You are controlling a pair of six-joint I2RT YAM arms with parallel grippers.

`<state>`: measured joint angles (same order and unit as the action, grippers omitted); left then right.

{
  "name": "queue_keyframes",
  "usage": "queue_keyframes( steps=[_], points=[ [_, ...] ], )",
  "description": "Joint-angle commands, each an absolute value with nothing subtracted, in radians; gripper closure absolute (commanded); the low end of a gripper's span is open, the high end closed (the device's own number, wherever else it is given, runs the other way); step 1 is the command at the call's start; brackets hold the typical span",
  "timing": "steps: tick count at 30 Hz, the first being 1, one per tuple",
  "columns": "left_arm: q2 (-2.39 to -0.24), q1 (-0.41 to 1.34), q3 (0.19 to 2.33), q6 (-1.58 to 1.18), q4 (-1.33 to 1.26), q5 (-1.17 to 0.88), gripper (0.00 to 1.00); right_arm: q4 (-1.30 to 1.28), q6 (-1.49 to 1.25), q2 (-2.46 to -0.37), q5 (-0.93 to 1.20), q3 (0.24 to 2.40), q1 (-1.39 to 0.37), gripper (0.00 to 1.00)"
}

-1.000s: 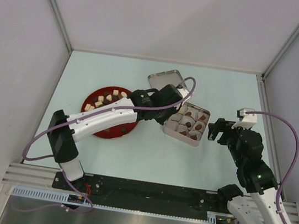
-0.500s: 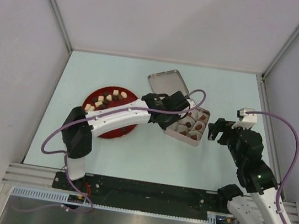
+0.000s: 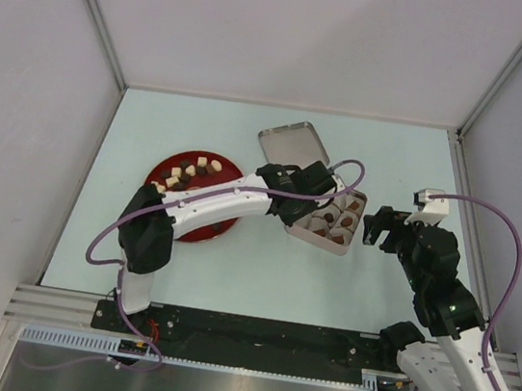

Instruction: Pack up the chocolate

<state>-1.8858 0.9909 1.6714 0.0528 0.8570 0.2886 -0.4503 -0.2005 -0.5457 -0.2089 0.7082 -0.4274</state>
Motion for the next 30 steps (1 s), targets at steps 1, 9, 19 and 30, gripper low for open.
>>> queue_keyframes(
  steps=[1, 9, 19, 30],
  points=[
    [-1.891, 0.992, 1.727, 0.074, 0.859, 0.324, 0.89, -0.422, -0.189, -0.546, -0.222, 0.71, -0.426, 0.14],
    [-1.904, 0.991, 1.738, 0.08, 0.862, 0.333, 0.81, -0.42, -0.189, -0.543, -0.221, 0.71, -0.423, 0.14],
    [-1.914, 0.991, 1.747, 0.083, 0.868, 0.331, 0.72, -0.422, -0.19, -0.543, -0.219, 0.71, -0.426, 0.13],
    [-1.914, 0.991, 1.75, 0.08, 0.862, 0.339, 0.67, -0.422, -0.189, -0.546, -0.218, 0.71, -0.426, 0.13]
  ],
)
